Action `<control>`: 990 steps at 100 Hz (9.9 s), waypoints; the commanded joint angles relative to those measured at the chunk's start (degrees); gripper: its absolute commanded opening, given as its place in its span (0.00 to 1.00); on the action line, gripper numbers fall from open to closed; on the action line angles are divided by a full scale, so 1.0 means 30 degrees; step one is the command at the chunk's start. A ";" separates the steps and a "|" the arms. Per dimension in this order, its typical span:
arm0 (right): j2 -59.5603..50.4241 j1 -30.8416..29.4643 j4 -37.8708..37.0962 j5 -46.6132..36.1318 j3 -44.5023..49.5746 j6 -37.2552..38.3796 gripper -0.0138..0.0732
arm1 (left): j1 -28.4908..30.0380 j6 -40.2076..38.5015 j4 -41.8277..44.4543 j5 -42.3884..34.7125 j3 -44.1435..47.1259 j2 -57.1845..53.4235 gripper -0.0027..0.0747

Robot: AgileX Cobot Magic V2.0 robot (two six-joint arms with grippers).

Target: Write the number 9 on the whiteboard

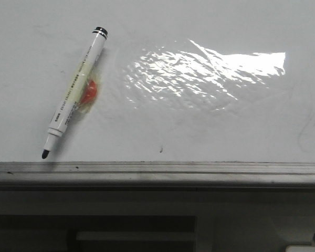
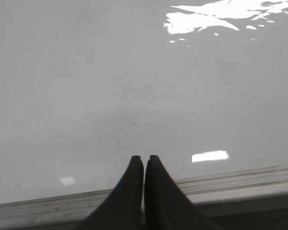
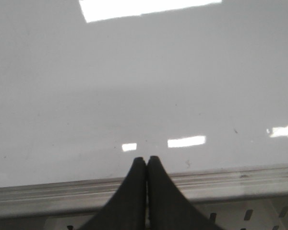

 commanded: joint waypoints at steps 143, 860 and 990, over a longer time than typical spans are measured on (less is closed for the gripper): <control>-0.0306 0.0022 0.0813 -0.5142 0.0544 -0.0149 0.09 | -0.0167 -0.0178 -0.0231 -0.2673 0.0359 -0.0537 0.01; 2.4006 1.4380 0.2867 0.5893 -2.2594 -0.2703 0.10 | -1.2752 -0.5966 0.5361 -1.4303 -0.5168 1.5512 0.40; 2.2740 1.8484 0.6592 0.4539 -2.0803 -0.2208 0.10 | -1.2829 -0.6254 0.7543 -1.7941 -0.5168 1.9583 0.40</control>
